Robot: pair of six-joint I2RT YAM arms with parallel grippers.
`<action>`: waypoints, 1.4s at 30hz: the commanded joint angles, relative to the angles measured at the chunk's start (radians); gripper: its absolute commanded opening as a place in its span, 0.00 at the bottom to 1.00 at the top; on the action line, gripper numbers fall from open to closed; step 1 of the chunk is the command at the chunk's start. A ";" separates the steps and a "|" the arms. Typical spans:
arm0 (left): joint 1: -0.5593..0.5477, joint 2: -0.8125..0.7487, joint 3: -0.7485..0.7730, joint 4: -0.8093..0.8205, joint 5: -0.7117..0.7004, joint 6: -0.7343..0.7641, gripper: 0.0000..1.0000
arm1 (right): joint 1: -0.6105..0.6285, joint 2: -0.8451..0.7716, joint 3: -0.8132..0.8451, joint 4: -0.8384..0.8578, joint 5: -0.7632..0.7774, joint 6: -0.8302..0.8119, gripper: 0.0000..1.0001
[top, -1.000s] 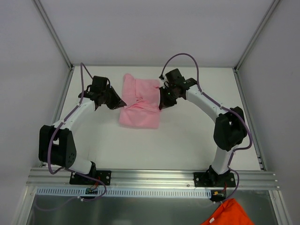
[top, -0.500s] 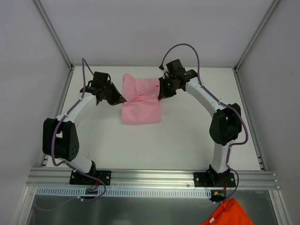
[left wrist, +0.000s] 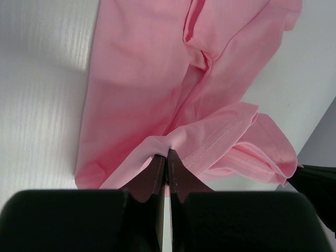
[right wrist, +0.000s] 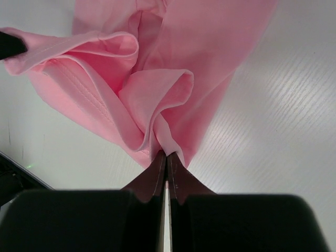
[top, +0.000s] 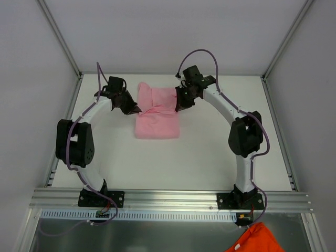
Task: Fold and stack the t-shirts
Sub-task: Fold the folded rectangular tshirt in 1/3 of the way
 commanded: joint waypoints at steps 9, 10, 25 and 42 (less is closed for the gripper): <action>0.015 0.133 0.182 -0.025 -0.005 0.053 0.00 | -0.029 0.074 0.092 -0.016 0.001 -0.008 0.01; 0.018 0.149 0.190 -0.031 -0.004 0.053 0.00 | -0.027 0.077 0.104 -0.023 0.017 -0.009 0.01; 0.030 0.315 0.296 -0.040 0.010 0.073 0.67 | -0.033 0.145 0.247 -0.068 0.128 -0.051 0.65; 0.033 0.117 0.216 0.026 0.084 0.081 0.88 | -0.032 -0.073 -0.066 0.035 0.037 -0.002 0.01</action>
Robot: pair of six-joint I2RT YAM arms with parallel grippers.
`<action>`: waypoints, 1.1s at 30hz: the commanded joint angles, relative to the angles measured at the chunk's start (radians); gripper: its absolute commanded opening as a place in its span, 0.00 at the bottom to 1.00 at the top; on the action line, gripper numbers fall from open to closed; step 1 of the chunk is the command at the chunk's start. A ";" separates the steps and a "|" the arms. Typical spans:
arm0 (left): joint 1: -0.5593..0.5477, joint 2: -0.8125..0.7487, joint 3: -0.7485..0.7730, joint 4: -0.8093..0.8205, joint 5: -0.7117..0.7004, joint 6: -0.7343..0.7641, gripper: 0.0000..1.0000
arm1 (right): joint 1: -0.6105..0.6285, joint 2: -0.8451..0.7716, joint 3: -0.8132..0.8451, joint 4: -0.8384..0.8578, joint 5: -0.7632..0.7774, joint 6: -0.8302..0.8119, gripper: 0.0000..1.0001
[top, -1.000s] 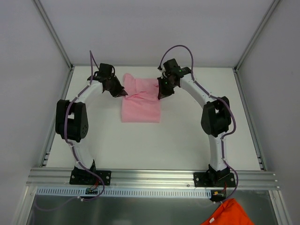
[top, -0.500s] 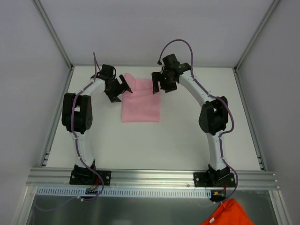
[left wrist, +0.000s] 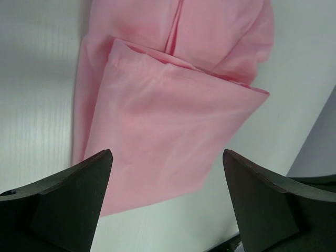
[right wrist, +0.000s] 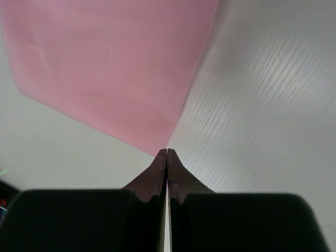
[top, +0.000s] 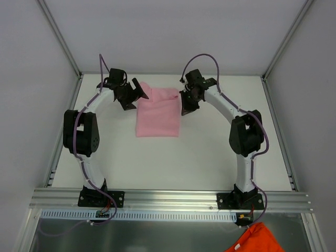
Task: Fold and stack the t-shirts
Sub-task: Fold the folded rectangular tshirt in 1/3 of the way
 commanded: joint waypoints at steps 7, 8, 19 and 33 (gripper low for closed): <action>0.012 -0.149 -0.083 0.057 0.074 -0.008 0.85 | -0.003 -0.058 0.042 0.040 -0.071 0.004 0.02; 0.012 -0.149 -0.089 0.052 0.074 -0.007 0.86 | -0.003 -0.062 0.032 0.043 -0.068 0.009 0.06; 0.012 -0.122 -0.167 0.065 0.066 0.000 0.89 | 0.000 -0.086 -0.050 0.066 -0.025 0.007 0.31; 0.012 -0.112 -0.253 0.100 0.057 0.004 0.87 | 0.000 -0.070 -0.198 0.178 -0.071 0.067 0.37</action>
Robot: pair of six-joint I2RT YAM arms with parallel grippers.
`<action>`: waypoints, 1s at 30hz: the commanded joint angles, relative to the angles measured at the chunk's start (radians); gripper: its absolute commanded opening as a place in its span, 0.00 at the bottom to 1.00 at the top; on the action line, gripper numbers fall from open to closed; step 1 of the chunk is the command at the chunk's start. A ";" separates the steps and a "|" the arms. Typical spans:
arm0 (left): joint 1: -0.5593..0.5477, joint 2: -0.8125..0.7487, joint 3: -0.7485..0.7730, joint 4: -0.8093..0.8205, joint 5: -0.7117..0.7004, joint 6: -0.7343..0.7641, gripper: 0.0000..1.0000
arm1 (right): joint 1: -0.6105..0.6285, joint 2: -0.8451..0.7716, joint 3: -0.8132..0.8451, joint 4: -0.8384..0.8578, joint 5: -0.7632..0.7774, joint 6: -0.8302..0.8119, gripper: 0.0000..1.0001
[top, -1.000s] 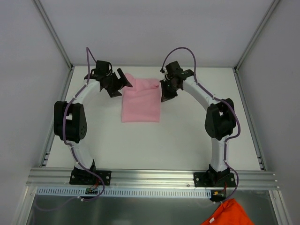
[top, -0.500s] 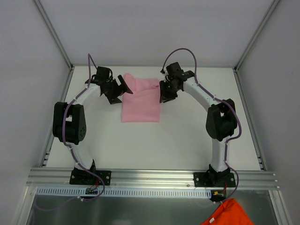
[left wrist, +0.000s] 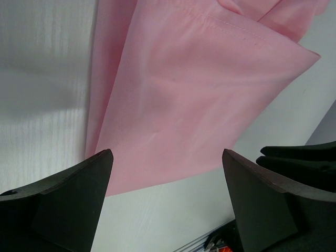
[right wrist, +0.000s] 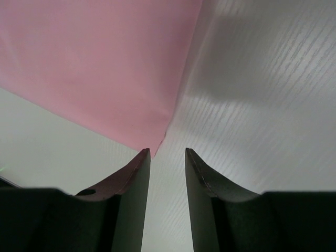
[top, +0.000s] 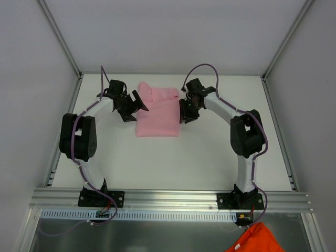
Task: Fold and stack the t-shirts
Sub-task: Fold the folded rectangular tshirt in 1/3 of the way
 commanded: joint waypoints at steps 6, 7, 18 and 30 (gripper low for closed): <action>0.012 0.039 -0.013 0.039 -0.002 0.011 0.84 | 0.000 -0.004 0.008 0.068 -0.039 0.017 0.37; 0.012 0.042 -0.013 0.041 -0.002 0.011 0.84 | 0.000 -0.001 0.008 0.070 -0.039 0.017 0.36; 0.012 0.073 -0.010 0.041 0.000 0.021 0.83 | 0.000 0.034 -0.041 0.127 -0.074 0.058 0.43; 0.012 0.019 -0.003 -0.014 -0.023 0.041 0.78 | 0.000 0.056 -0.089 0.176 -0.089 0.084 0.44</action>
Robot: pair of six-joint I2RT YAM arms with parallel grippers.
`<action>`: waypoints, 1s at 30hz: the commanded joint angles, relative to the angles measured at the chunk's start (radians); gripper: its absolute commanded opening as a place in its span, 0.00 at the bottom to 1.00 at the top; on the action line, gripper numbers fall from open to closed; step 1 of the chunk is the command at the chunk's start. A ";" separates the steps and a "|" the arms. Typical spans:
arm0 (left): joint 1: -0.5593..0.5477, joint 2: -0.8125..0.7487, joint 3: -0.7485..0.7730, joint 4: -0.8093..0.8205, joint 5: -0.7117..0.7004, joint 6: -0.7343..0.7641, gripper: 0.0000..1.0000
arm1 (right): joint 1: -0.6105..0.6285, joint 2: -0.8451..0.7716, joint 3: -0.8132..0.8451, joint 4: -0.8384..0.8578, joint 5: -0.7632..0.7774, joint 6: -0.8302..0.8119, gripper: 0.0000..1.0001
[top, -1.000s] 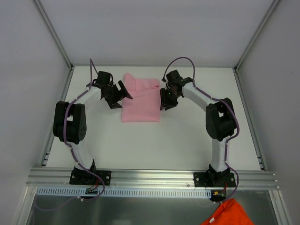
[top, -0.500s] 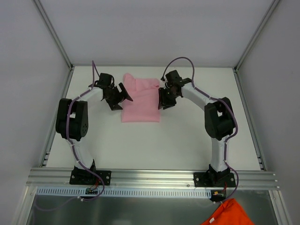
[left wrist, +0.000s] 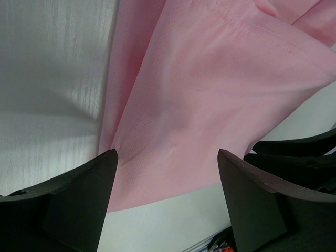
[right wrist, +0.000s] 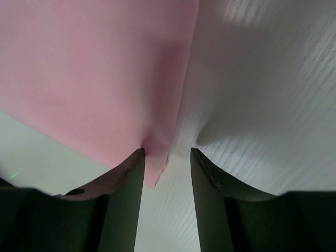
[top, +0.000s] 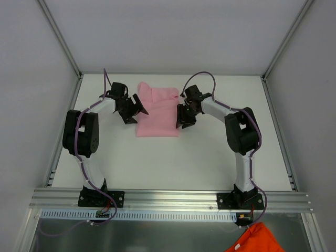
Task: Fold and stack the t-shirts
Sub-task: Fold the folded rectangular tshirt in 1/3 of the way
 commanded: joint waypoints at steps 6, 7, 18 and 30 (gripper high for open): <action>0.012 -0.091 0.010 -0.090 -0.091 0.079 0.78 | 0.003 -0.012 -0.017 0.043 -0.028 0.023 0.44; 0.012 -0.091 0.008 -0.091 -0.094 0.081 0.77 | 0.003 -0.012 -0.017 0.041 -0.026 0.021 0.44; 0.012 -0.088 -0.056 -0.056 -0.053 0.067 0.55 | 0.003 -0.024 -0.018 0.032 -0.023 0.017 0.38; 0.012 -0.094 -0.108 -0.025 -0.045 0.054 0.55 | 0.004 -0.012 -0.023 0.038 -0.036 0.023 0.26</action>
